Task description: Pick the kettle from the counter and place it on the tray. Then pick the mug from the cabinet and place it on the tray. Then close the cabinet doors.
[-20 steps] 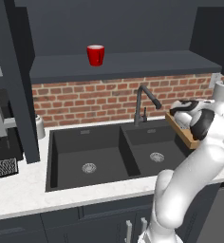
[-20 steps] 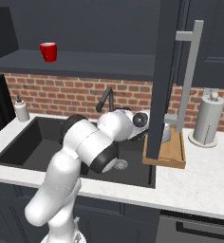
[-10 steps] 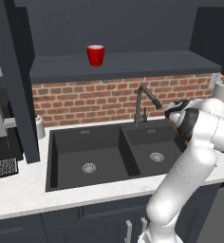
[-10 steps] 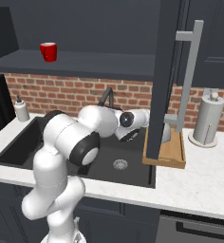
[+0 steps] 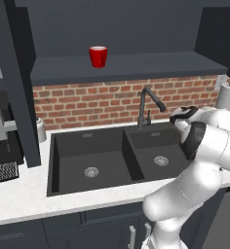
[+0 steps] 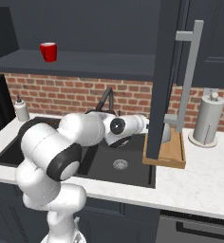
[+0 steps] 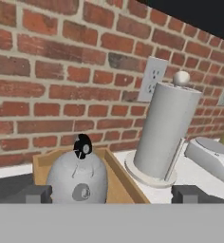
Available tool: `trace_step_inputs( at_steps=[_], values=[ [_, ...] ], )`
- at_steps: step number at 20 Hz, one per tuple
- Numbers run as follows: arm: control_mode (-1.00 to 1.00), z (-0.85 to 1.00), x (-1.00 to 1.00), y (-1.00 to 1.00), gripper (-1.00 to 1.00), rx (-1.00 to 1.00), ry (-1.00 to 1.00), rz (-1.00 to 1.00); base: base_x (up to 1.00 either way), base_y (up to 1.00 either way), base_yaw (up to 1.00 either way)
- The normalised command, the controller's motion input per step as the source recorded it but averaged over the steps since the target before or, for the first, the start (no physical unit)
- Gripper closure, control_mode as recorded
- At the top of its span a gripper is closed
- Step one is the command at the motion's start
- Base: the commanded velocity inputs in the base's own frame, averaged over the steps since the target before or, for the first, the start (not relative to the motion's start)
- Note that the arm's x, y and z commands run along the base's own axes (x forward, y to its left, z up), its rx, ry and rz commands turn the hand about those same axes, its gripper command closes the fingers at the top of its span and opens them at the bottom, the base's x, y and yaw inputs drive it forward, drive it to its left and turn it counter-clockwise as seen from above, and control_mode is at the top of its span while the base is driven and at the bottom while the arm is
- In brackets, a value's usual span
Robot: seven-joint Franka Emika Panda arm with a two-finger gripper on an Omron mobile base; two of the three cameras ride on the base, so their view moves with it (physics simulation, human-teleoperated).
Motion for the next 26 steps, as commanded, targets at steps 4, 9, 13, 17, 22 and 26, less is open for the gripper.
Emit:
trace_step_inputs(
  at_steps=[4, 9, 13, 17, 22, 26],
  values=[
    [-1.0, 0.59, -0.48, 0.16, -1.0, 0.17, 0.06, 0.0, 0.0, 0.0, 0.0],
    [-1.0, 0.5, -0.49, 0.27, -1.0, 0.19, 0.08, 0.0, 0.0, 0.0, 0.0],
    [-1.0, 0.39, -0.46, 0.38, -1.0, 0.16, 0.09, 0.03, 0.0, 0.0, 0.0],
    [-1.0, 0.32, -0.48, 0.47, -1.0, 0.12, 0.08, 0.15, 0.0, 0.0, 0.0],
    [-1.0, 0.25, -0.61, 0.46, -1.0, 0.08, 0.02, 0.2, 0.0, 0.0, 0.0],
    [-1.0, 0.12, -0.74, 0.45, -1.0, 0.03, 0.0, 0.19, 0.0, 0.0, 0.0]
  ],
)
